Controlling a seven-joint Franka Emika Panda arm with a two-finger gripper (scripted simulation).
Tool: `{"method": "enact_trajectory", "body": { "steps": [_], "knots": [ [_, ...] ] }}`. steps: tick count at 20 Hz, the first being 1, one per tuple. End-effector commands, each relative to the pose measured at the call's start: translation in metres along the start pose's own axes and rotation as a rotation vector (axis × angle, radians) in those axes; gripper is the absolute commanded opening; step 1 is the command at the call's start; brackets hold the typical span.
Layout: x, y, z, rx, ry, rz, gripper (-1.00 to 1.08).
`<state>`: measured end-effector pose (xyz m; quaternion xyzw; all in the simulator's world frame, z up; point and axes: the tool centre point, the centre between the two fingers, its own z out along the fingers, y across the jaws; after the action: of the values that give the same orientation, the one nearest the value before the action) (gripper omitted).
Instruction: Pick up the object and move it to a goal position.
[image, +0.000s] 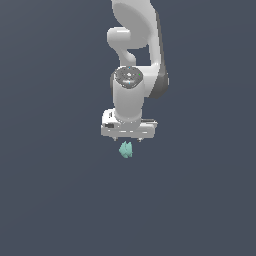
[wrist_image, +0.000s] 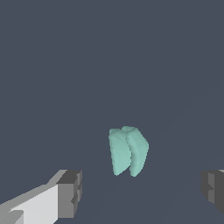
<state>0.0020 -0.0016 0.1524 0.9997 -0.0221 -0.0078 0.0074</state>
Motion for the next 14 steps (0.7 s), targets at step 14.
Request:
{"method": "enact_trajectory", "body": {
  "steps": [14],
  "knots": [
    [-0.002,-0.008,-0.01,-0.019,-0.004,-0.05,1.0]
  ]
}}
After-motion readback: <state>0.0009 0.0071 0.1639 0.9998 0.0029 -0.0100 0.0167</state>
